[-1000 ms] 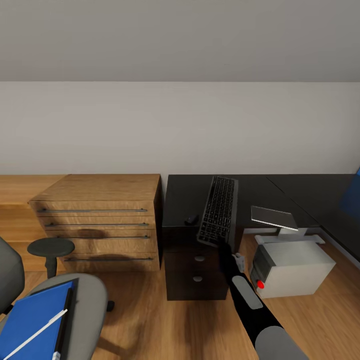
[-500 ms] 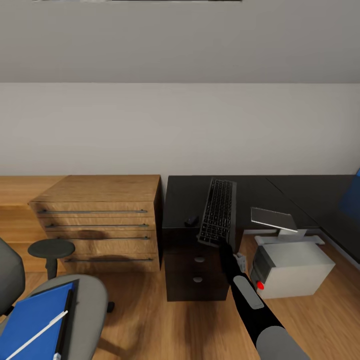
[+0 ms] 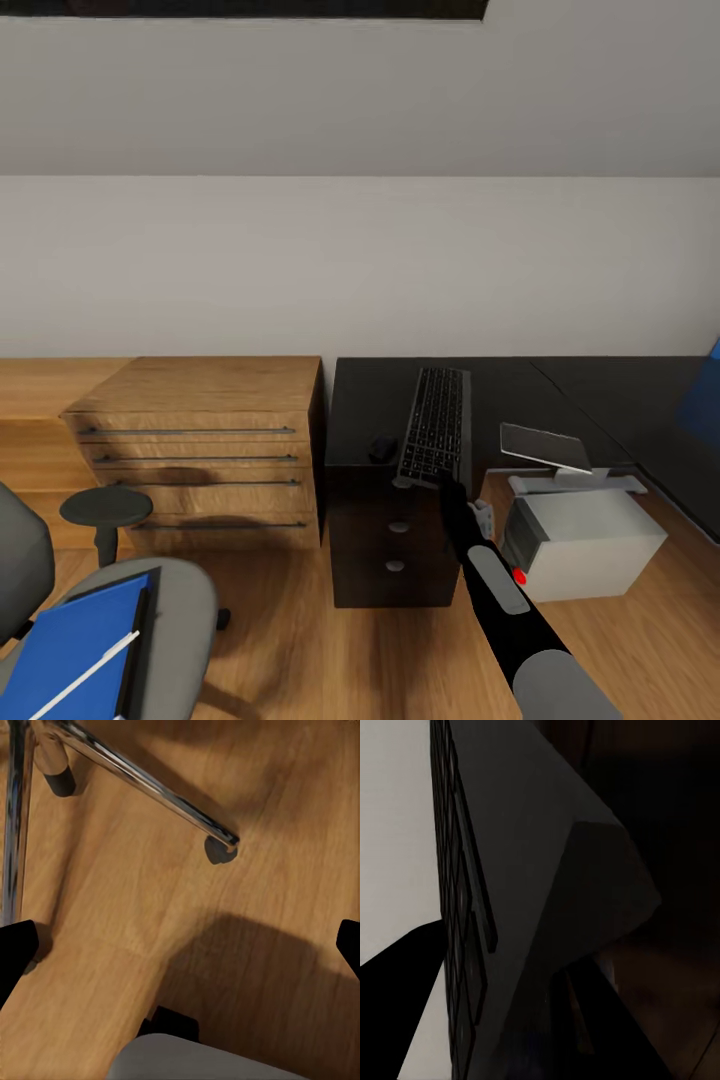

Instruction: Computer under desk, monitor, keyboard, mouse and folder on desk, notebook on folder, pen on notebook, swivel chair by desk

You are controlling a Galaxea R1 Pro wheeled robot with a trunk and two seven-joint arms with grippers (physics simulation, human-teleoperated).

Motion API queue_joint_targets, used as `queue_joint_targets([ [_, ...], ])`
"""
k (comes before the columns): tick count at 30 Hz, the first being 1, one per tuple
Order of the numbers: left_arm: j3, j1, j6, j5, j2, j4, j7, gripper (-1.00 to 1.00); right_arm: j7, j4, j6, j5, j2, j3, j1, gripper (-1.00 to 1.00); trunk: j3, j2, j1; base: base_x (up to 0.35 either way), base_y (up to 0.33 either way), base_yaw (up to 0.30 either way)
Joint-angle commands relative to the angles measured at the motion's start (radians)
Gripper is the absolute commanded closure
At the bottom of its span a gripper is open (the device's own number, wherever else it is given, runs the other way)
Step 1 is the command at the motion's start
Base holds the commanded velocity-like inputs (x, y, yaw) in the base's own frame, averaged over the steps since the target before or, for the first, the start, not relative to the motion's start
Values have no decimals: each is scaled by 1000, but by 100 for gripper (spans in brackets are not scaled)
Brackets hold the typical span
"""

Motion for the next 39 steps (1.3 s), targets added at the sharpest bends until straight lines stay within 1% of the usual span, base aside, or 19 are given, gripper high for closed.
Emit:
queue_joint_targets([
  [1, 8, -1, -1, 4, 0, 1, -10, -100, 3, 0, -6, -11, 0, 3, -1, 100, 2, 7, -4, 0, 0, 0],
  [3, 8, -1, -1, 4, 0, 1, -10, -100, 3, -5, -6, -10, -2, 3, -1, 100, 9, 21, -12, 0, 0, 0],
  [5, 8, -1, -1, 4, 0, 1, -10, -100, 3, -7, -5, -10, -11, 4, -1, 100, 15, 35, -19, 0, 0, 0],
  [8, 8, -1, -1, 4, 0, 1, -10, -100, 3, -14, -3, -12, -33, 5, -1, 100, 24, 56, -31, 0, 0, 0],
  [12, 8, -1, 0, 4, 0, 1, -10, -100, 3, -19, 8, -12, -43, 6, 0, 100, 37, 84, -46, 0, 0, 0],
  [14, 8, -1, 0, 4, 0, 1, -10, -100, 3, -22, 27, -12, -48, 7, 1, 100, 43, 98, -54, 0, 0, 0],
  [16, 8, -1, 0, 4, 0, 1, -10, -100, 2, -31, 53, -12, -59, 7, 1, 100, 49, 112, -62, 0, 0, 0],
  [19, 9, -1, 0, 5, 0, 1, -9, -100, 0, -54, 116, -12, -88, 7, 1, 100, 59, 133, -73, 0, 0, 0],
  [21, 9, -1, 0, 5, 0, 1, -9, -100, -1, -62, 142, -12, -97, 7, 1, 100, 65, 147, -81, 0, 0, 0],
  [26, 9, -1, 1, 5, 0, 1, -9, -100, -1, -68, 158, -11, -102, 7, 1, 100, 81, 182, -100, 0, 0, 0],
  [39, 9, -1, 4, 5, 0, 1, -9, -100, 2, -61, 159, -10, -102, 7, 1, 100, 81, 182, -100, 0, 0, 0],
])
